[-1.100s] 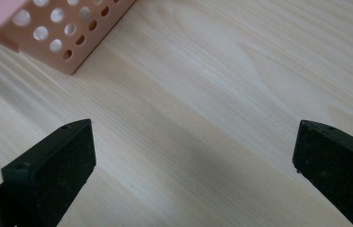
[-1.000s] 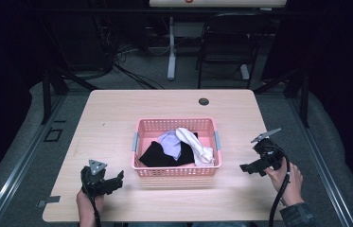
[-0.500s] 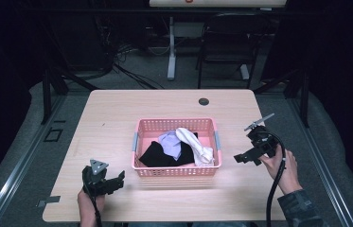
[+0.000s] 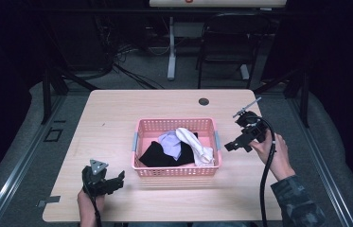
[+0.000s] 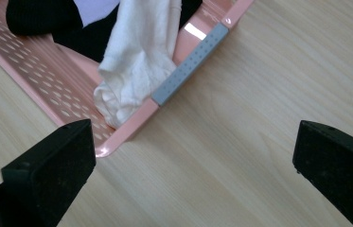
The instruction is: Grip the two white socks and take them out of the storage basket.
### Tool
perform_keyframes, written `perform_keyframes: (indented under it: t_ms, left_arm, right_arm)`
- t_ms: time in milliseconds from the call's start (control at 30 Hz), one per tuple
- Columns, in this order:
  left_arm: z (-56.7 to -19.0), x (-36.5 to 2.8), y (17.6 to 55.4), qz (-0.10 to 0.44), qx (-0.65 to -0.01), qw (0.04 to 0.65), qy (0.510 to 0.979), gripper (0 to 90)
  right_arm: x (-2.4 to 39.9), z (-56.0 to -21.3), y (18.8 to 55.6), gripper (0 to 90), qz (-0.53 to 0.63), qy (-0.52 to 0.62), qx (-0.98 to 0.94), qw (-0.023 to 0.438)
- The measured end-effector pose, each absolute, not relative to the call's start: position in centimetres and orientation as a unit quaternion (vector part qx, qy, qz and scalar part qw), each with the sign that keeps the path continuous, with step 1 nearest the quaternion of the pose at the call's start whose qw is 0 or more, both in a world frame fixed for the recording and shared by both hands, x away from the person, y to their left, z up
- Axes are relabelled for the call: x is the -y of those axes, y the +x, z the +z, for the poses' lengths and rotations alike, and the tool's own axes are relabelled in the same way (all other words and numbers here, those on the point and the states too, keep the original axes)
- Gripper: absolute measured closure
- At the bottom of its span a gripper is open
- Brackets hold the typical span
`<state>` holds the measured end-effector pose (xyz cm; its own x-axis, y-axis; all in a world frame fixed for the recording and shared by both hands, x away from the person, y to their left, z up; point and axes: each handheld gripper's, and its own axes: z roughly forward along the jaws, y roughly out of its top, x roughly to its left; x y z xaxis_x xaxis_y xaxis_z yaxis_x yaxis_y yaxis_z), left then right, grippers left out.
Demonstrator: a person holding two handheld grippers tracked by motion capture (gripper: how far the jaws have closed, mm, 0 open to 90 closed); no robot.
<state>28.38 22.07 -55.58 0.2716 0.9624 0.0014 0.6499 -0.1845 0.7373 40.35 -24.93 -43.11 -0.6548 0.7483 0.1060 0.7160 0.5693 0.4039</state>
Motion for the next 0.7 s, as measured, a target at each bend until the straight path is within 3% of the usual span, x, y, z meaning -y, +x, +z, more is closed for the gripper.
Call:
perform_keyframes:
  t_ms: [700]
  left_arm:
    - [-55.6,-22.1,28.4,0.243,-0.551,0.322,0.730,15.5]
  right_arm:
    - [18.5,-42.0,43.2,0.0,0.210,0.372,-0.904,0.019]
